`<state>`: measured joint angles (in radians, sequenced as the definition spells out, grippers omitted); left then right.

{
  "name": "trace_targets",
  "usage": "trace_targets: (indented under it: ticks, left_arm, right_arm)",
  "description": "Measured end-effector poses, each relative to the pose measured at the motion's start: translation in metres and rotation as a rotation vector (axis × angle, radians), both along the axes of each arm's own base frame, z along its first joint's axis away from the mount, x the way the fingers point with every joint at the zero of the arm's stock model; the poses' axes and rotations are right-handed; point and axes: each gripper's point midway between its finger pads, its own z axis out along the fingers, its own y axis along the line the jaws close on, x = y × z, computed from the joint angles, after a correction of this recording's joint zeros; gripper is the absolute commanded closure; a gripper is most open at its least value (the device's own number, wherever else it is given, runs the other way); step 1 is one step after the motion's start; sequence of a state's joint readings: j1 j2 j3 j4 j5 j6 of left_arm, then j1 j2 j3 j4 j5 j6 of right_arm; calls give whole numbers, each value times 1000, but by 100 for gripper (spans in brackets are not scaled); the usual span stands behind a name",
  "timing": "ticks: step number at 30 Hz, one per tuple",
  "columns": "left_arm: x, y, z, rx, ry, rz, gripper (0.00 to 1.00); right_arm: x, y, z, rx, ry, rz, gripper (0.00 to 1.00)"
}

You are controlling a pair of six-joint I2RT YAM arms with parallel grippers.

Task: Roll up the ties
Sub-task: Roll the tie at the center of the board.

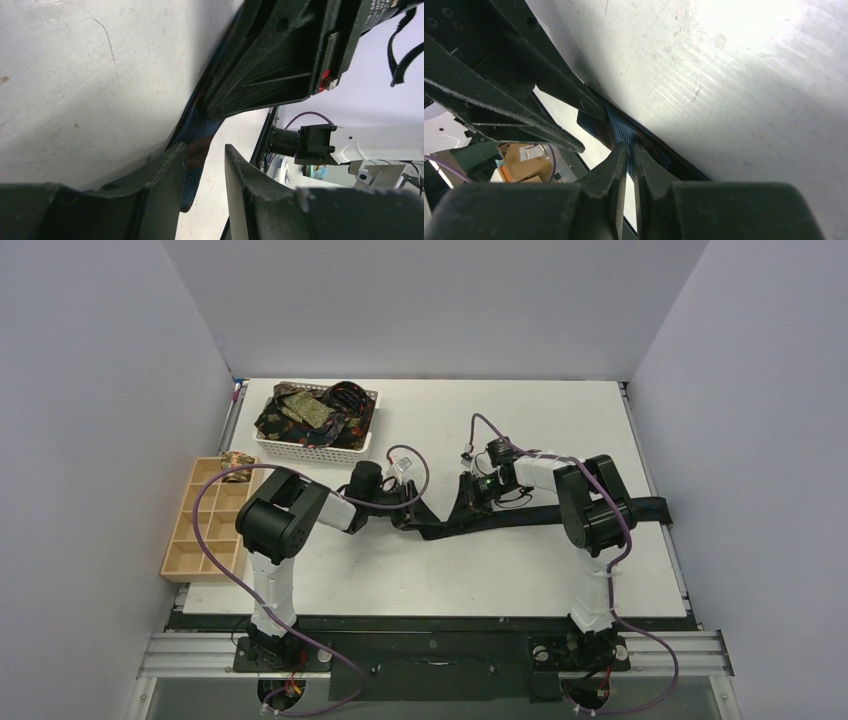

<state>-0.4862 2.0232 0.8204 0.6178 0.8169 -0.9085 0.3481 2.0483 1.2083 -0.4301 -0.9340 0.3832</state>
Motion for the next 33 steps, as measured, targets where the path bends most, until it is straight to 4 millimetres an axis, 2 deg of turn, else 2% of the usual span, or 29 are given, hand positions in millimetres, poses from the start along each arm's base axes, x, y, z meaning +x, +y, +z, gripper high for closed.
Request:
trace_targets:
  ticks: [1,5,9,12,14,21,33]
  left_arm:
    - [1,2,0,1,-3,-3,67]
    - [3,5,-1,11,-21,-21,67]
    - [3,5,-1,18,-42,-35,67]
    - [3,6,-1,22,-57,-42,67]
    - [2,6,-1,25,-63,-46,67]
    - [2,5,-1,47,-88,-70,67]
    - [1,4,-2,70,-127,-95,67]
  right_arm:
    - [-1,-1,2,-4,-3,3,84]
    - [-4,-9,15,-25,-15,11,78]
    - [1,-30,31,-63,-43,-16,75]
    - [6,-46,32,-114,-59,-27,74]
    - [3,-51,28,-144,-53,-19,74]
    - [-15,-37,17,-178,-16,59,72]
    - [-7,-26,6,-171,17,32,71]
